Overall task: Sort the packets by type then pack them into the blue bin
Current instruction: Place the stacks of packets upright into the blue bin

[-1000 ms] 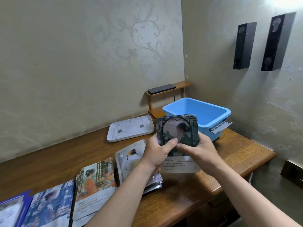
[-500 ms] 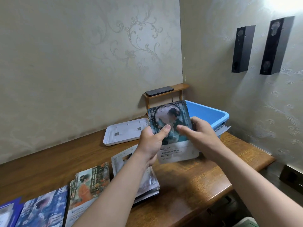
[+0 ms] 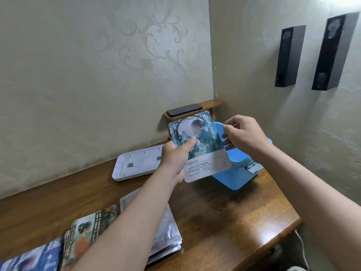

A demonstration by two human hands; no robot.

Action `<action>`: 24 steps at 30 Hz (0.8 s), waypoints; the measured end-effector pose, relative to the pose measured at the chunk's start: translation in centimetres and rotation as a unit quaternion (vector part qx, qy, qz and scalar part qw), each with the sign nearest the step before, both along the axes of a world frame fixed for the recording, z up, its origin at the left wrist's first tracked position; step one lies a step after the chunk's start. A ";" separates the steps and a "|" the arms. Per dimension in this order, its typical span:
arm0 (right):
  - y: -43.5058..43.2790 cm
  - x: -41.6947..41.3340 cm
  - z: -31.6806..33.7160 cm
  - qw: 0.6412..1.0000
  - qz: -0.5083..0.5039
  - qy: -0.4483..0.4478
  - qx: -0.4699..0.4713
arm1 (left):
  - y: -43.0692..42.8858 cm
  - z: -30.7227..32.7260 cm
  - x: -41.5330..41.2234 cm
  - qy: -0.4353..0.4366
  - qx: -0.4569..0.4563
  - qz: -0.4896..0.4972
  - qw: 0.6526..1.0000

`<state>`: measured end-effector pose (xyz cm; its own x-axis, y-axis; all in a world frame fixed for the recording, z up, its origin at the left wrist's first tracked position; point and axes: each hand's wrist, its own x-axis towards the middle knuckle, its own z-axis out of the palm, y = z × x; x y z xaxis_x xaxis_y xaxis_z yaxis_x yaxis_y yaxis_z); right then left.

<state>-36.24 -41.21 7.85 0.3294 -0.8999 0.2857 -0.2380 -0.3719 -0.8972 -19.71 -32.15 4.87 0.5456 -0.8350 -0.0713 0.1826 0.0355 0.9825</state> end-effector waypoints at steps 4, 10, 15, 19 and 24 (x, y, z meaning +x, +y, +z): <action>1.1 1.2 0.3 0.996 0.059 0.004 0.063 | -0.2 0.4 -0.2 -0.022 -0.013 -0.021 0.999; 4.6 3.3 -0.4 0.992 0.079 -0.020 0.095 | 2.8 0.4 0.6 -0.030 0.010 -0.010 0.999; 7.1 4.2 -3.1 0.986 0.072 0.006 0.152 | 6.1 -1.3 1.7 -0.034 0.087 0.009 0.996; 9.0 4.2 -4.0 0.979 0.068 0.006 0.192 | 8.1 -2.1 2.3 -0.049 0.111 -0.001 0.993; 10.5 4.6 -3.5 0.971 0.071 -0.018 0.226 | 9.5 -2.2 3.0 -0.057 0.098 0.001 0.994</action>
<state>-31.67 -30.70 4.37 0.4561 -0.8826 -0.1139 -0.1785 0.0346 -0.9833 -16.73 -22.70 2.65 0.5609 -0.8102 -0.1705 0.0698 -0.1590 0.9848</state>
